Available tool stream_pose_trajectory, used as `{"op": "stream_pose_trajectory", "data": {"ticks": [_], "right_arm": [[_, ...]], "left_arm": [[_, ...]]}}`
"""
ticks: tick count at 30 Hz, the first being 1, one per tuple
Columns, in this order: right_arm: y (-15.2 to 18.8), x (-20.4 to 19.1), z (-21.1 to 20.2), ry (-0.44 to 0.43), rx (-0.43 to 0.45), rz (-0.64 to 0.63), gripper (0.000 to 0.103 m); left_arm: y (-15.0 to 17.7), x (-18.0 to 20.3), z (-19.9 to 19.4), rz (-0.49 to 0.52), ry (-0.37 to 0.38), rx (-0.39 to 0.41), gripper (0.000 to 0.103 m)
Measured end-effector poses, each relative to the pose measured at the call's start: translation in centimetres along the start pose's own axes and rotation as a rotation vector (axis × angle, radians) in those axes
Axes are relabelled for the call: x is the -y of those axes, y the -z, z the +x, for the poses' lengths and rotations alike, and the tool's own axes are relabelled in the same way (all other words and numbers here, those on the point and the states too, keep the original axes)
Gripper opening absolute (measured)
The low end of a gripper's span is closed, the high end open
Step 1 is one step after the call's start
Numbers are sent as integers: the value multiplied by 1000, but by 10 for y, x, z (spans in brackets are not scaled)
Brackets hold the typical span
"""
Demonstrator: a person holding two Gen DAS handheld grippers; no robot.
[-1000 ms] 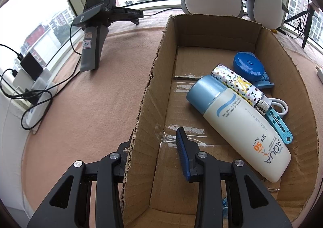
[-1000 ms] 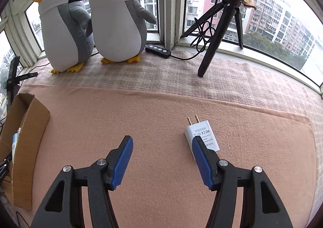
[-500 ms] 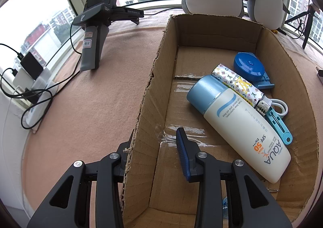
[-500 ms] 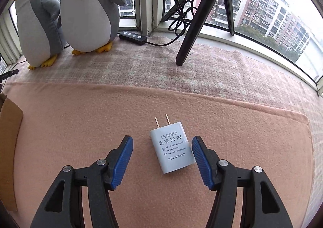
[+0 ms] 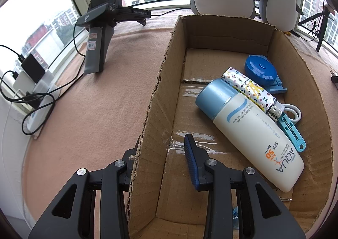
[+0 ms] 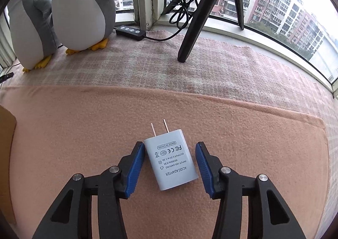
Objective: Organize rigid objects
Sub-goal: 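Move the right gripper to the white USB charger and close on it, then carry the charger into the box and open the right gripper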
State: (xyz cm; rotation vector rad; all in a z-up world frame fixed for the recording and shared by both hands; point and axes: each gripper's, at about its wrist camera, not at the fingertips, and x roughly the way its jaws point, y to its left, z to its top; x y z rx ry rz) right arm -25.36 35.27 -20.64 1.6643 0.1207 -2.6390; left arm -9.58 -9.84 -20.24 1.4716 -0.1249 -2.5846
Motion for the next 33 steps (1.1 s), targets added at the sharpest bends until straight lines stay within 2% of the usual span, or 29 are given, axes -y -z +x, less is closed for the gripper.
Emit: {"op": "stream_pose_trajectory", "data": {"ticks": [5, 17, 25, 33], "right_arm": [[1, -3, -1, -11, 1, 2, 33], [18, -24, -16, -51, 23, 9, 32], [29, -60, -45, -111, 63, -26, 32], [30, -115, -81, -180, 113, -106, 32]], "left_arm": [[0, 0, 0, -1, 0, 0, 34], [0, 0, 0, 0, 1, 0, 34], [0, -1, 0, 0, 0, 1, 34], [0, 0, 0, 0, 0, 0, 34]]}}
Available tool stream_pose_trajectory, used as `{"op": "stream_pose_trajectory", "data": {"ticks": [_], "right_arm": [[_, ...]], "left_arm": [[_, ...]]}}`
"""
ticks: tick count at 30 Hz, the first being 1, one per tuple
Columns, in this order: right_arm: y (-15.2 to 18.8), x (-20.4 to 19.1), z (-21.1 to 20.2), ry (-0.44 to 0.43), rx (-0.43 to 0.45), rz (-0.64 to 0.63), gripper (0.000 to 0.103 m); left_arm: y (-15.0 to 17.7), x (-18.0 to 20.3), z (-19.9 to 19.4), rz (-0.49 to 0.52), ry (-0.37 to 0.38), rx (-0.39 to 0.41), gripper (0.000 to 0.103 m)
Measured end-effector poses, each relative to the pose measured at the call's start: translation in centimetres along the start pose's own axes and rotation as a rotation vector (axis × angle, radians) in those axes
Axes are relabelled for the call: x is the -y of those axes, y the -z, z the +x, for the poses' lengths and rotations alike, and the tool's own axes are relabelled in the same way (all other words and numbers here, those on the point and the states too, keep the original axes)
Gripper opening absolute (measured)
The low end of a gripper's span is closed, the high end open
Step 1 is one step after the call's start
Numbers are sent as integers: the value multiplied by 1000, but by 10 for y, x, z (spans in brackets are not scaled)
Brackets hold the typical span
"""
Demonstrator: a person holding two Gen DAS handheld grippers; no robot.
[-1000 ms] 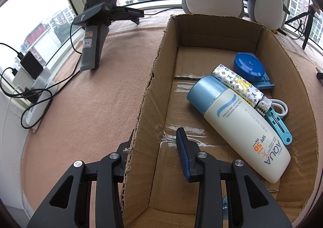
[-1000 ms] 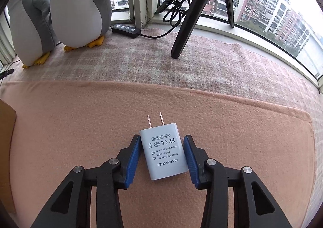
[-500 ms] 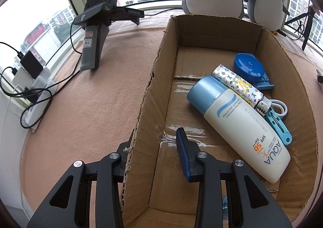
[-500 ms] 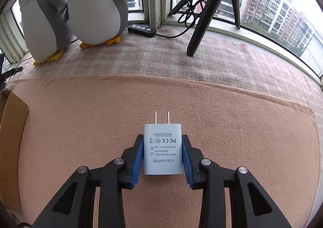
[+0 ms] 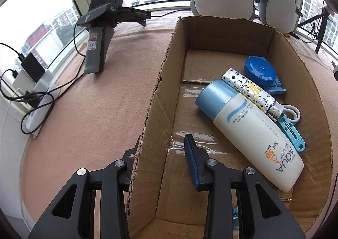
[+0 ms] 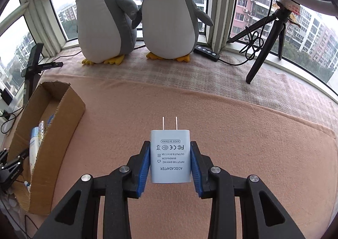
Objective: Organize rigid objects
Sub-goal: 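Carry the charger into the box and open the right gripper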
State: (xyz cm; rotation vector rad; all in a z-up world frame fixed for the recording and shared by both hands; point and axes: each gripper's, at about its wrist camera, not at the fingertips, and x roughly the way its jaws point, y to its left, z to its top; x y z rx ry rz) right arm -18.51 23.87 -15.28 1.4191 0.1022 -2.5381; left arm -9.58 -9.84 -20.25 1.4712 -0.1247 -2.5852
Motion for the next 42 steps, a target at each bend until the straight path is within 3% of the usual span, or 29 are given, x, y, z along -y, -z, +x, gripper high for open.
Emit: {"op": "stream_pose_trajectory", "data": {"ticks": [11, 25, 42], "right_arm": [[-12, -84, -20, -110, 45, -116, 32], [-22, -163, -13, -204, 47, -217, 32], [-18, -208, 11, -225, -1, -291, 32]], "left_arm": [[0, -1, 0, -2, 1, 1, 34], [-4, 6, 1, -11, 6, 3, 34], [-3, 4, 2, -12, 8, 5, 34]]}}
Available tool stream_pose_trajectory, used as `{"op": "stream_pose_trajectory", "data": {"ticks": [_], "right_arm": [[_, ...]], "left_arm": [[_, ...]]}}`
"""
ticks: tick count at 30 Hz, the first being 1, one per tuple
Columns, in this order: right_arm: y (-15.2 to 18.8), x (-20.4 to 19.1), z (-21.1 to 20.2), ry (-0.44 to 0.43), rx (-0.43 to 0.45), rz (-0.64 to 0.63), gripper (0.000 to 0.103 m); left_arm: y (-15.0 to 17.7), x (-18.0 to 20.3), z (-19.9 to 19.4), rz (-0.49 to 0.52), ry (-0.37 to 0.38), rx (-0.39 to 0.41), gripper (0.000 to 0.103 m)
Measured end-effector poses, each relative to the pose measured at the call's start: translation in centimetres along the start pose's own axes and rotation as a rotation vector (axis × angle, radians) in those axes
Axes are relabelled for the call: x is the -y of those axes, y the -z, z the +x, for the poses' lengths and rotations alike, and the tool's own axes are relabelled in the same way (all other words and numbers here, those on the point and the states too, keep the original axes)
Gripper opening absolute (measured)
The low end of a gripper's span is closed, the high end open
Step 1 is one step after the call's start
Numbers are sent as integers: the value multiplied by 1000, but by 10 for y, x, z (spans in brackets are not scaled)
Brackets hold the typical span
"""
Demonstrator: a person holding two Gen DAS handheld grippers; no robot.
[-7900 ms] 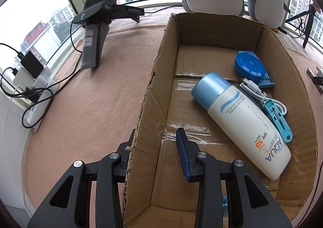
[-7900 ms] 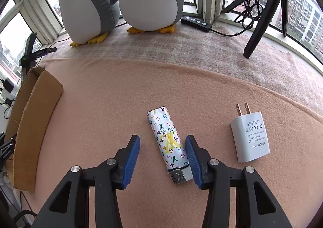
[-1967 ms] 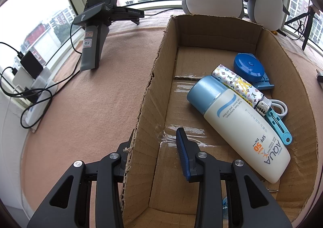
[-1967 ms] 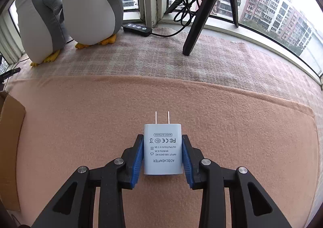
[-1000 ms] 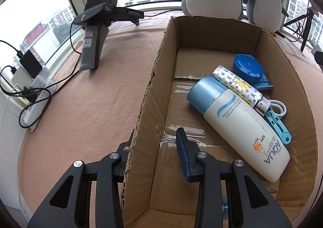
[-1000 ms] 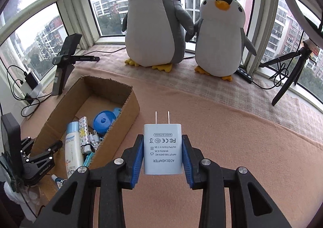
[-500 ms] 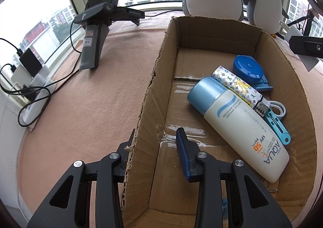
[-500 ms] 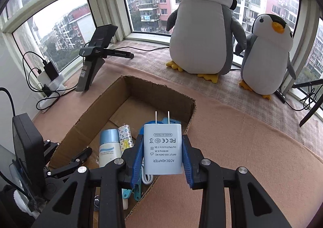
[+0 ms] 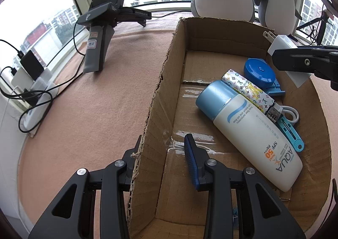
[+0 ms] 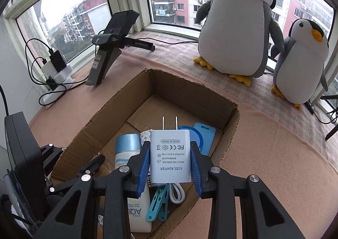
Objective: Organize rigid objects
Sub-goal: 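Carry the charger into the box and open the right gripper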
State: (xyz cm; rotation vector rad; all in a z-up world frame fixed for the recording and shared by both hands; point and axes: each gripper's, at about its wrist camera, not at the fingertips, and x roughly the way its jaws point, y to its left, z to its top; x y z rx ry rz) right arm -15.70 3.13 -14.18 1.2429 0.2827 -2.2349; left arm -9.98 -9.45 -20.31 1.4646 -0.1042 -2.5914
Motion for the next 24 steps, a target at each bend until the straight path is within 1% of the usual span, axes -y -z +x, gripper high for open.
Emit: {"op": "stream_pose_trajectory", "data": {"ticks": [18, 19, 21, 22, 23, 24], "right_arm": [[2, -8, 9, 19, -23, -32, 33], [2, -9, 9, 24, -20, -35, 34], [1, -10, 7, 28, -15, -40, 39], [1, -10, 6, 32, -10, -43, 44], [0, -10, 5, 37, -6, -44, 46], [0, -10, 4, 36, -3, -45, 46]], "left_arm": [[1, 1, -1, -2, 2, 2, 34], [1, 1, -1, -2, 2, 3, 34], [1, 1, -1, -4, 3, 2, 34], [1, 1, -1, -3, 3, 2, 34], [0, 1, -1, -3, 3, 3, 34], [1, 1, -1, -4, 3, 3, 34]]}}
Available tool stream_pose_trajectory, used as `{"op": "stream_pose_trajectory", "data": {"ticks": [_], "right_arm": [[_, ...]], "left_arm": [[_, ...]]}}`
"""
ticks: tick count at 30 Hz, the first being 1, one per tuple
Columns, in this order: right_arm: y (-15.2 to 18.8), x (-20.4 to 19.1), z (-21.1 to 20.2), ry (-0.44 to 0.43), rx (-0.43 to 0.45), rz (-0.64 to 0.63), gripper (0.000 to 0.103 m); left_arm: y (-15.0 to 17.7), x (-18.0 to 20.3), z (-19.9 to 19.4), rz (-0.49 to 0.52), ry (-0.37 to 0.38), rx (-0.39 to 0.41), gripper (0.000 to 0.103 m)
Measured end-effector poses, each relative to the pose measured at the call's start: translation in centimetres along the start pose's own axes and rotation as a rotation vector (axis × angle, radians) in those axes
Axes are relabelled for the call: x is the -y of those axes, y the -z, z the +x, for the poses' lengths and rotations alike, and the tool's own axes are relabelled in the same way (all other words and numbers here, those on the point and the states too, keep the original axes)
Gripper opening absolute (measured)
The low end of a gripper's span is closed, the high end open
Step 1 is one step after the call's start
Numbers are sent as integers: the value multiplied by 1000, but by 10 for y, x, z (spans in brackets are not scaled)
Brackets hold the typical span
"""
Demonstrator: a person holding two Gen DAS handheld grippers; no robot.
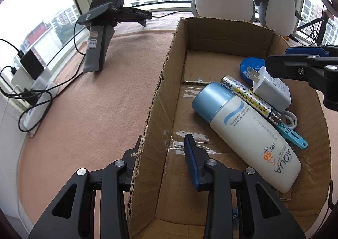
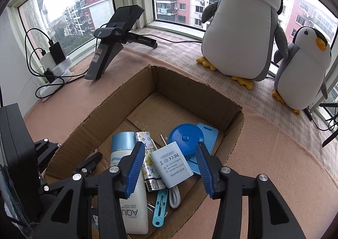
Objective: Organize rigid objects
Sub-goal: 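Carry the charger into the box and open the right gripper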
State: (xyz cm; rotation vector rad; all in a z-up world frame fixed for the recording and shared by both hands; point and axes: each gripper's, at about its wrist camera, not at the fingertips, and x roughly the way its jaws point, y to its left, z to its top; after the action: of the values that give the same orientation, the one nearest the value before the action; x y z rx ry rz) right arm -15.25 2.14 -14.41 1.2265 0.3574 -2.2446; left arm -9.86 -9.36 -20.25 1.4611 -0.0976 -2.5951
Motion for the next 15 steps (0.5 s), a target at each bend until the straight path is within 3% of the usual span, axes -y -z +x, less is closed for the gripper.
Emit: {"op": "stream_pose_trajectory", "data": {"ticks": [15], "right_arm": [[5, -1, -16, 1, 22, 7, 46]], "left_arm": [[-3, 5, -1, -6, 4, -1, 34]]}}
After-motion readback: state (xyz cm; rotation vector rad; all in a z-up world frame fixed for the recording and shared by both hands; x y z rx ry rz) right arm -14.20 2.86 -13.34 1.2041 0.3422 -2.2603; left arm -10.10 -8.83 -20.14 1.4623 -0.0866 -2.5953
